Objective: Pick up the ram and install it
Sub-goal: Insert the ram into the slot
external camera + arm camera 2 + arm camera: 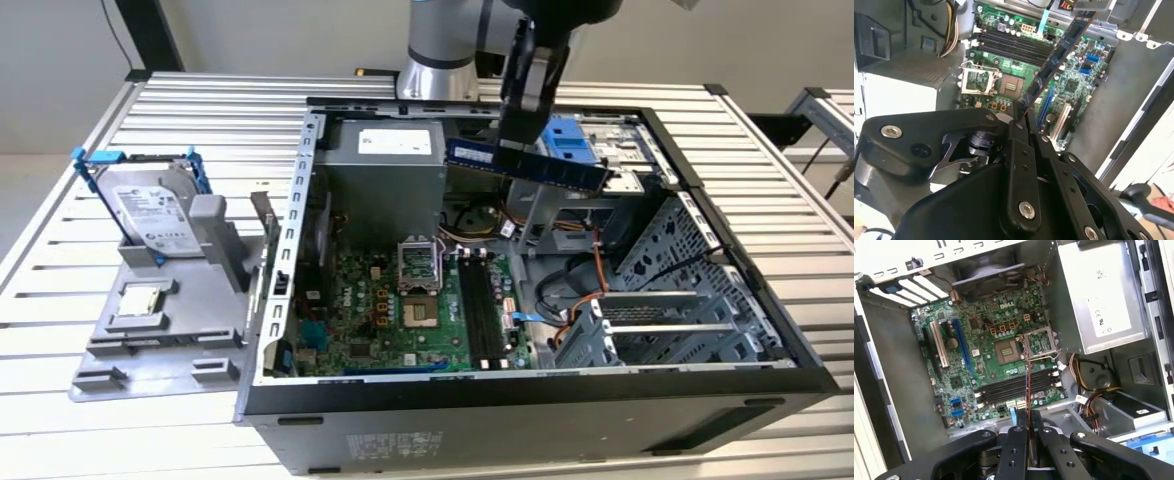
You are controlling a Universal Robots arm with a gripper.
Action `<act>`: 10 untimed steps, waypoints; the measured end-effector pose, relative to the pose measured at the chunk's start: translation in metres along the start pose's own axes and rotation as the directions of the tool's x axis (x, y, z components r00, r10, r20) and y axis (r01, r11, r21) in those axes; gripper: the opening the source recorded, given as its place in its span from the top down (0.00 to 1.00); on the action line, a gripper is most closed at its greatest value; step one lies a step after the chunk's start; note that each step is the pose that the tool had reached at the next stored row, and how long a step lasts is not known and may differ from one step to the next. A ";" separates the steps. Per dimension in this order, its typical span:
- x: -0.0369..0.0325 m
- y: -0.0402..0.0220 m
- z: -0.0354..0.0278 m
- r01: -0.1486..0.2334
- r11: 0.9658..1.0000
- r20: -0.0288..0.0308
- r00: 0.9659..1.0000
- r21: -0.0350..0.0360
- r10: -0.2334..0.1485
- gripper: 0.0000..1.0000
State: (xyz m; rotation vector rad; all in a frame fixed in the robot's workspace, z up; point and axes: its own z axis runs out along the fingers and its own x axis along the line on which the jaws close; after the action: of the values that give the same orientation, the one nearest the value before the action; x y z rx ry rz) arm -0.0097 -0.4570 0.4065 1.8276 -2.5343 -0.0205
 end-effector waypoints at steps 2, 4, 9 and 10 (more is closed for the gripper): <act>0.0000 0.0000 0.0000 -0.025 1.000 0.000 1.000 0.000 0.025 1.00; 0.0000 0.0000 0.0000 -0.050 0.999 0.001 0.999 0.000 0.050 1.00; 0.0000 0.0000 0.0000 -0.105 0.994 0.002 0.994 -0.001 0.105 1.00; 0.0000 0.0000 0.0000 -0.117 0.993 0.002 0.993 -0.001 0.117 1.00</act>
State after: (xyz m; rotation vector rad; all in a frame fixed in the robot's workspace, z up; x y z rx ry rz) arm -0.0096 -0.4569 0.4065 1.6767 -2.6375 -0.0220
